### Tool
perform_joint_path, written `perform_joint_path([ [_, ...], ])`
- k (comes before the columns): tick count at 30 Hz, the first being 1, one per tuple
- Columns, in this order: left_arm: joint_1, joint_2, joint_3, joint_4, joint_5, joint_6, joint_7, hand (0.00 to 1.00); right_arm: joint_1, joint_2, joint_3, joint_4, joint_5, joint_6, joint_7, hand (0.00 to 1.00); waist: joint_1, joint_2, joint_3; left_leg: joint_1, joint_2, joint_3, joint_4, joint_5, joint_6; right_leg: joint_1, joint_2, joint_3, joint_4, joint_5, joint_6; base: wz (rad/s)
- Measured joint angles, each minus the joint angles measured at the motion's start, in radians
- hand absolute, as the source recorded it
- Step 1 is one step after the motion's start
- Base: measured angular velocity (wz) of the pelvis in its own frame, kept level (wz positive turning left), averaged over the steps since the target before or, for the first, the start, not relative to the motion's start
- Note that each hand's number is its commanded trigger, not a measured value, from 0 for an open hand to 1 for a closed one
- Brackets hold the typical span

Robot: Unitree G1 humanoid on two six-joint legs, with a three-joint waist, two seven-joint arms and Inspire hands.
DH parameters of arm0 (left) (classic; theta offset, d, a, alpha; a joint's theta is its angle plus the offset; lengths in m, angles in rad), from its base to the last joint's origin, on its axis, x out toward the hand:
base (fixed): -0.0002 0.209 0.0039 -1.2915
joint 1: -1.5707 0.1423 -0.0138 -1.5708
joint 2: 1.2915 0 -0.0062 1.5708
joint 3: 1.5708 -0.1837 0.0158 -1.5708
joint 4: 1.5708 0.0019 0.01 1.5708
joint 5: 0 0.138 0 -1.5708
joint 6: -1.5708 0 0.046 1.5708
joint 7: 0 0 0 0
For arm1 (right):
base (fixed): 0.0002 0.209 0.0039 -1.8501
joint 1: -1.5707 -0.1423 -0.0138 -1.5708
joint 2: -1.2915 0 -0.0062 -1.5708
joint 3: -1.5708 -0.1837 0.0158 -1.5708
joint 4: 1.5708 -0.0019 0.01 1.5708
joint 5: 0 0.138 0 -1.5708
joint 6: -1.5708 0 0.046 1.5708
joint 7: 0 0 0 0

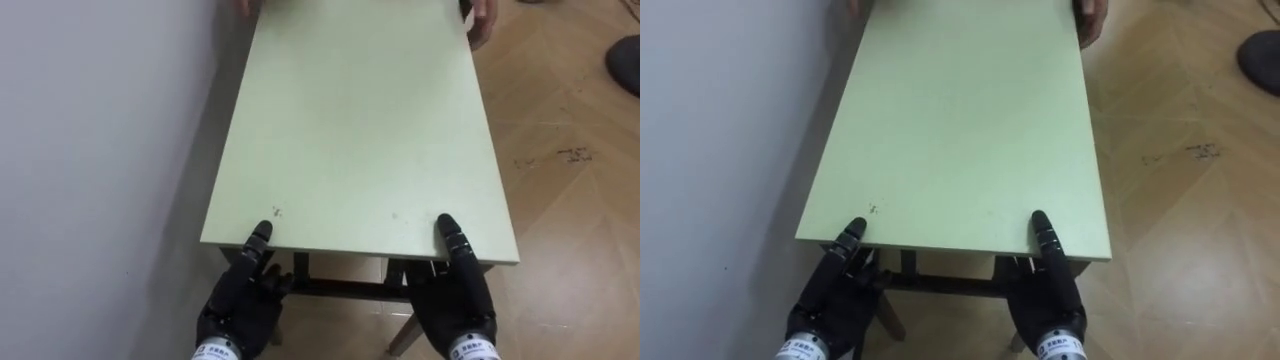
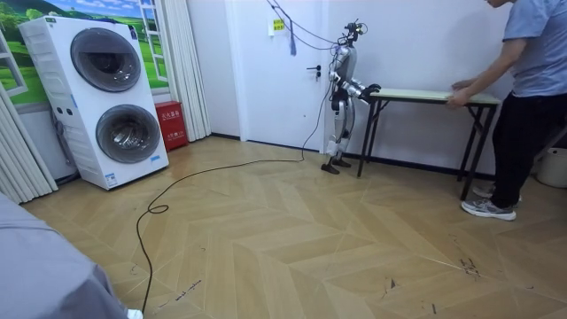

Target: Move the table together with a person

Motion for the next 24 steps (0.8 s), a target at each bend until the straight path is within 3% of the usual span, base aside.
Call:
perform_joint_path([
  [3,0.001,0.0,0.001,0.0,0.006,-0.001,0.001,0.92,0.0,-0.001,0.02,0.0,0.0,-0.014,0.0,1.0,0.002,0.0,0.0,0.0,0.0,0.001,0.0,0.0,0.0,0.0,-0.001,0.0,0.0,0.0,0.0,0.0],
  [4,0.001,0.0,0.001,0.0,0.006,-0.001,0.001,0.8,0.0,-0.001,0.022,0.0,0.0,-0.015,0.0,1.0,0.003,0.0,0.0,0.0,0.0,0.001,-0.001,0.0,0.0,0.0,-0.001,0.0,0.0,0.0,0.0,0.0],
  [6,0.001,-0.001,0.002,0.0,0.006,-0.001,0.01,0.73,0.0,0.001,0.022,0.002,0.0,-0.015,0.0,1.0,0.002,0.0,0.0,0.001,0.0,0.001,-0.001,0.0,0.0,0.0,0.0,0.002,0.0,0.0,0.0,0.0],
  [14,0.009,0.002,0.009,0.001,0.07,0.001,0.045,0.55,0.003,0.0,0.04,0.015,-0.001,-0.004,0.001,1.0,0.005,0.002,0.0003,0.019,0.001,0.007,-0.008,0.0,0.0,0.013,0.0,0.014,0.0,0.0,0.0,-0.03],
  [24,0.009,0.005,0.009,0.019,0.183,0.004,0.045,0.51,0.008,-0.004,0.046,0.053,0.004,0.009,0.002,1.0,0.026,0.015,-0.0003,0.029,0.0,0.005,-0.008,0.0,0.0,0.025,0.001,0.019,0.0,0.0,0.001,0.0],
])
